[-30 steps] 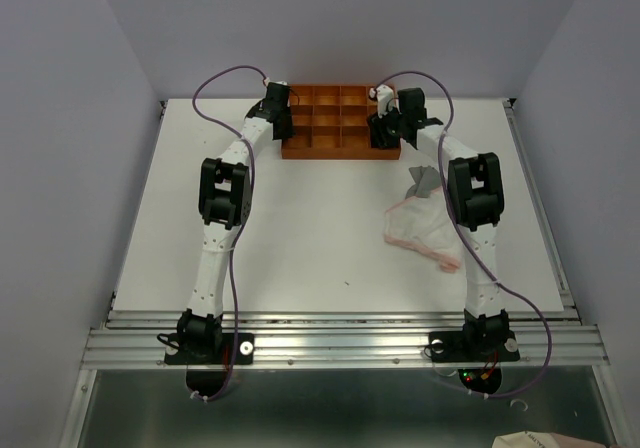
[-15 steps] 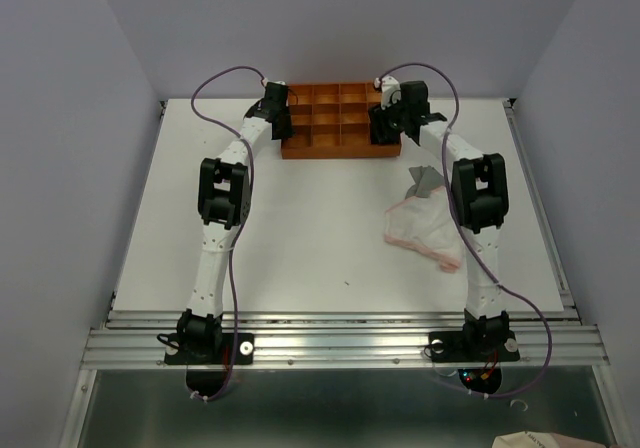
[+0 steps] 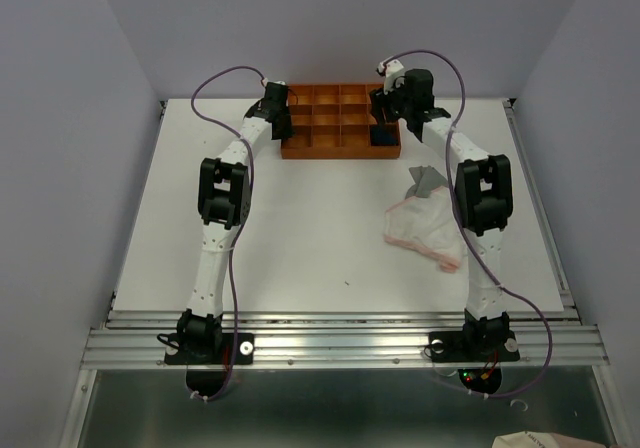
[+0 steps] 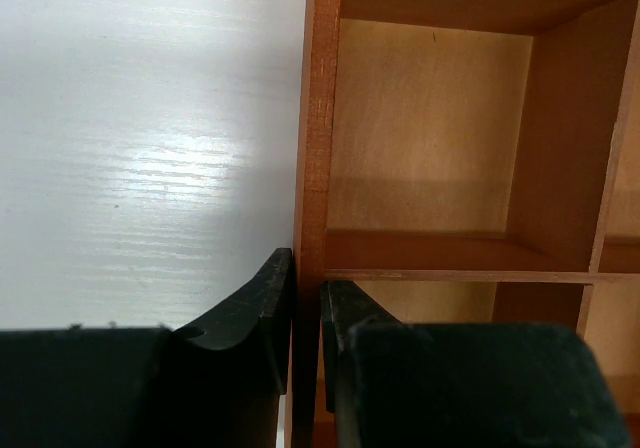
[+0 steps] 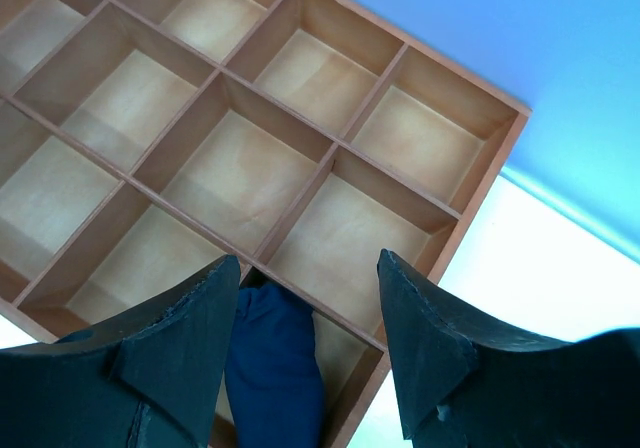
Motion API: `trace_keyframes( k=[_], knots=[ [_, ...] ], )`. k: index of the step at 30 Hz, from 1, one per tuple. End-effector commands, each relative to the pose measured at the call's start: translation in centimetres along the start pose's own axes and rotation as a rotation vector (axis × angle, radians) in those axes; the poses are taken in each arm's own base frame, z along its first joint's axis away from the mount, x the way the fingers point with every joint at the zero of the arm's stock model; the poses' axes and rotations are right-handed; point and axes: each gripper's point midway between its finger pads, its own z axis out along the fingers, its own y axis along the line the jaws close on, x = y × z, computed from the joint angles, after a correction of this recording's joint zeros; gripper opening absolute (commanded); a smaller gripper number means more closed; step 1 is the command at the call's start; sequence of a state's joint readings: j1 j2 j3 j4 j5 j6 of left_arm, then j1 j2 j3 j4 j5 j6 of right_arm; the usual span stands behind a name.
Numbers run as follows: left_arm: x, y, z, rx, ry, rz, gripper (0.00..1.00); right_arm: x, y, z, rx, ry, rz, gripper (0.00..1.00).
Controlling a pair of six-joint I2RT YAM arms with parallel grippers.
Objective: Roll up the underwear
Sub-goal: Place the rolled underwear into the container
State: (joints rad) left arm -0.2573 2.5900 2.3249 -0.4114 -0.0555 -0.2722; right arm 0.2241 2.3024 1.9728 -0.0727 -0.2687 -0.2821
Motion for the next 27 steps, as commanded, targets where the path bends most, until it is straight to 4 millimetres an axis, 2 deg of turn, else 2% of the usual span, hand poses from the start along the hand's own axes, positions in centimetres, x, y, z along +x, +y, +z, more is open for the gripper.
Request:
trace_keyframes(
  k=[1, 3, 4, 6, 7, 9, 12, 13, 14, 16, 18, 19, 20, 21, 22, 23, 24, 25, 26, 27],
  knots=[
    [-3.4, 1.9, 1.2, 0.000, -0.114, -0.167, 0.17, -5.4, -1.3, -1.9, 0.083, -0.111, -0.013, 0.63],
    [-3.5, 1.8, 1.0, 0.007, -0.115, -0.167, 0.26, -5.2, -1.5, -2.1, 0.100, -0.105, 0.001, 0.63],
    [-3.9, 1.6, 0.7, 0.011, -0.124, -0.174, 0.34, -4.8, -1.6, -2.2, 0.114, -0.094, 0.015, 0.64],
    [-4.7, 1.4, 0.0, 0.021, -0.142, -0.178, 0.43, -5.9, -1.8, -2.6, 0.128, -0.129, 0.038, 0.68],
    [-5.0, 1.3, -0.1, 0.024, -0.147, -0.185, 0.46, -5.5, -1.7, -2.7, 0.134, -0.125, 0.055, 0.69],
    [-5.7, 0.9, -0.8, 0.041, -0.164, -0.187, 0.54, -6.3, -1.7, -3.4, 0.137, -0.144, 0.076, 0.75],
    [-7.0, 0.4, -2.0, 0.061, -0.189, -0.199, 0.60, -6.7, -1.6, -4.3, 0.145, -0.152, 0.107, 0.82],
    [-7.3, 0.3, -2.3, 0.066, -0.193, -0.202, 0.68, -7.8, -1.7, -5.3, 0.155, -0.172, 0.115, 0.86],
    [-8.0, -0.1, -3.2, 0.082, -0.207, -0.204, 0.75, -8.5, -1.6, -6.3, 0.158, -0.183, 0.123, 1.00],
    [-8.7, -0.4, -4.1, 0.096, -0.218, -0.209, 0.82, -9.2, -1.9, -7.5, 0.187, -0.194, 0.143, 1.00],
    [-10.3, -0.9, -6.0, 0.117, -0.247, -0.214, 0.98, -8.9, -1.9, -8.6, 0.209, -0.190, 0.175, 1.00],
    [-10.7, -1.0, -6.7, 0.122, -0.257, -0.214, 0.99, -8.9, -1.9, -9.2, 0.225, -0.189, 0.191, 1.00],
    [-11.0, -1.1, -7.4, 0.125, -0.261, -0.216, 0.99, -8.8, -2.1, -10.7, 0.260, -0.189, 0.226, 1.00],
    [-12.1, -1.3, -9.2, 0.136, -0.287, -0.219, 0.99, -8.7, -2.1, -11.4, 0.274, -0.187, 0.242, 1.00],
    [-12.5, -1.4, -10.0, 0.142, -0.297, -0.219, 0.99, -8.5, -2.0, -12.1, 0.285, -0.186, 0.266, 1.00],
    [-12.1, -1.4, -10.5, 0.141, -0.287, -0.218, 0.99, -8.1, -2.3, -13.1, 0.330, -0.185, 0.326, 1.00],
    [-13.2, -1.6, -12.6, 0.152, -0.314, -0.219, 0.99, -7.1, -1.8, -14.6, 0.338, -0.166, 0.349, 1.00],
    [-12.4, -1.3, -12.8, 0.145, -0.297, -0.218, 0.99, -6.6, -1.7, -15.5, 0.358, -0.160, 0.376, 1.00],
    [-13.4, -1.6, -15.2, 0.159, -0.326, -0.219, 0.99, -7.4, -1.3, -17.6, 0.367, -0.190, 0.435, 1.00],
    [-13.3, -1.6, -16.1, 0.160, -0.326, -0.221, 0.99, -6.7, -1.0, -18.4, 0.378, -0.181, 0.463, 1.00]
  ],
)
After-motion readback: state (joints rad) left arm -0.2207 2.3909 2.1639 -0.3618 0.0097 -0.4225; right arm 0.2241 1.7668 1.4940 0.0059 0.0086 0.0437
